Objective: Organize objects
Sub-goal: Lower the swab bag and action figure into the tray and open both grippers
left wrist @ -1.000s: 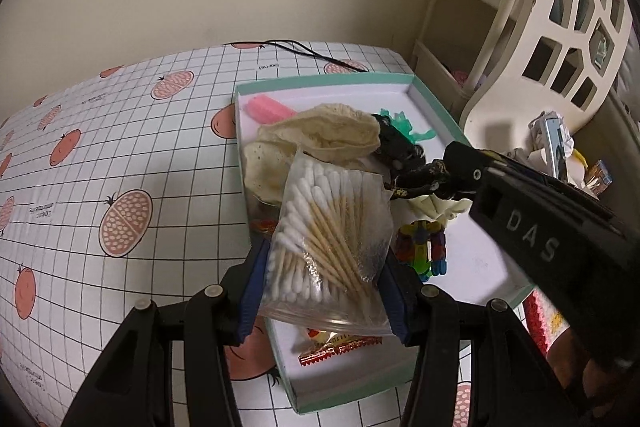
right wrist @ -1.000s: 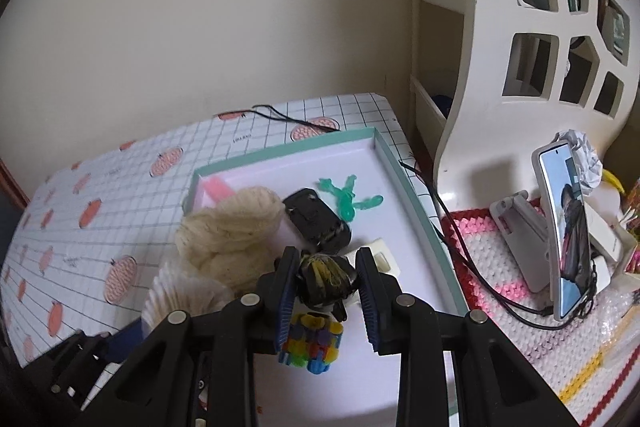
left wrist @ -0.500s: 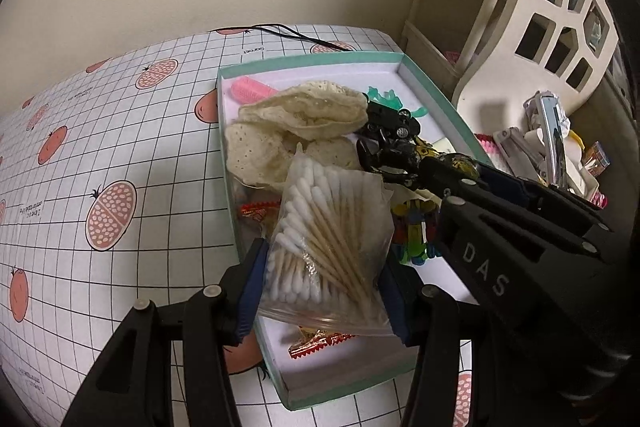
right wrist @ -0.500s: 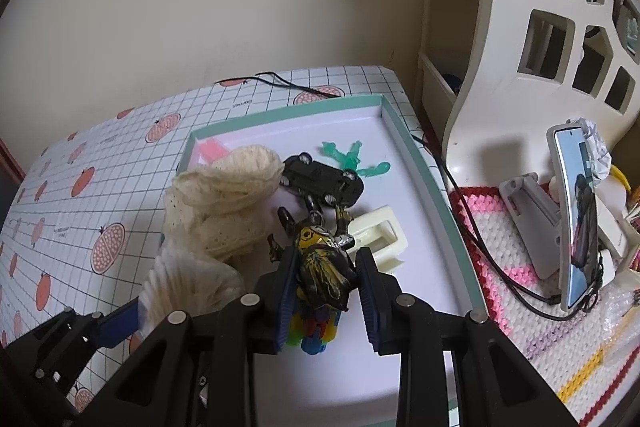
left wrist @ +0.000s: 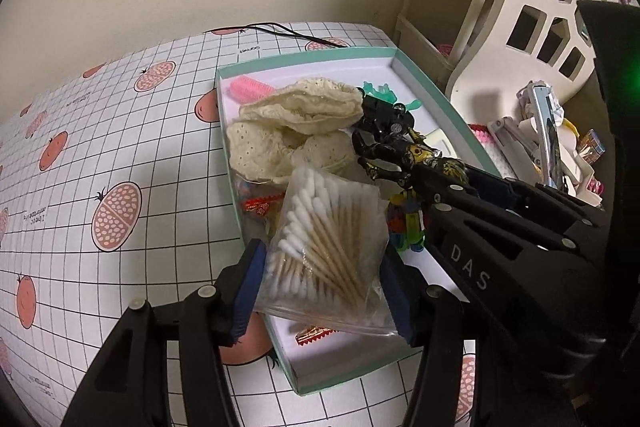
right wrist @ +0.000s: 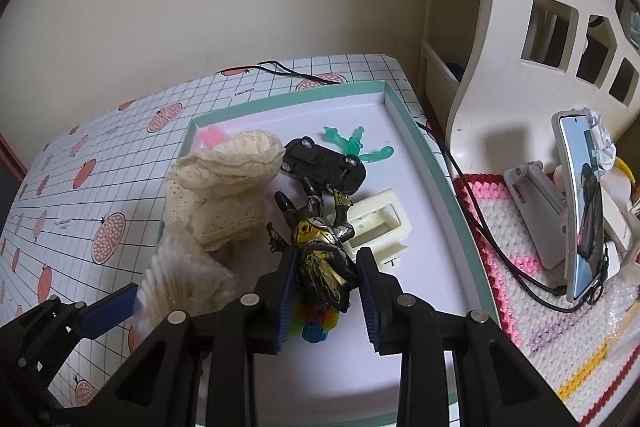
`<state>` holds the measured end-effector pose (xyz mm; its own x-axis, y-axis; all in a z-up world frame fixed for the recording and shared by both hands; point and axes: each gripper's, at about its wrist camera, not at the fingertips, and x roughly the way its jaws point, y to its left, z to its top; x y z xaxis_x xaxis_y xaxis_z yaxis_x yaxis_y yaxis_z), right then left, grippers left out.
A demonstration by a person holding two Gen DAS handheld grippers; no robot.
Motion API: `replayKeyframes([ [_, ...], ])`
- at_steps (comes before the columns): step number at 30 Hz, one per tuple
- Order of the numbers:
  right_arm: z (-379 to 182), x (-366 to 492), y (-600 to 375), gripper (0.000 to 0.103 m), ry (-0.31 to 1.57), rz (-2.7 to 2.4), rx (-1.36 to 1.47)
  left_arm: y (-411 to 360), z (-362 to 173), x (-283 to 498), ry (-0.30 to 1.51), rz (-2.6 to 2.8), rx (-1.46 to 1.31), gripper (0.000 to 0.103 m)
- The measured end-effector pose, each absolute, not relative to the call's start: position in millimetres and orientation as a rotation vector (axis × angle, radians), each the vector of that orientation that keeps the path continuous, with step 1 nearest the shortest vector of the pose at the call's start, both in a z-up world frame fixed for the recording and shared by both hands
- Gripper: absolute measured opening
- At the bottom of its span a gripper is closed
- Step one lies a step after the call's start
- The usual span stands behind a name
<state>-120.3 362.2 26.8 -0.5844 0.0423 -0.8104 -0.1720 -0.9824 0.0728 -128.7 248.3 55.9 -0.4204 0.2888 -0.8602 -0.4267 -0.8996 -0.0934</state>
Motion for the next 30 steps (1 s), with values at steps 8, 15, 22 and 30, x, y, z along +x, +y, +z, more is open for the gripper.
replayKeyframes([
  [8, 32, -118, 364, 0.04, 0.243, 2.691, -1.346, 245, 61, -127, 0.178, 2.324, -1.364, 0.066],
  [15, 39, -115, 366, 0.044, 0.274, 2.71, -1.313, 236, 70, -128, 0.159, 2.323, -1.352, 0.068],
  [22, 44, -112, 367, 0.044, 0.301, 2.72, -1.296, 216, 79, -134, 0.11, 2.345, -1.349, 0.068],
  [30, 45, -110, 357, 0.044, 0.246, 2.728, -1.305, 179, 83, -147, -0.033, 2.429, -1.371, 0.068],
])
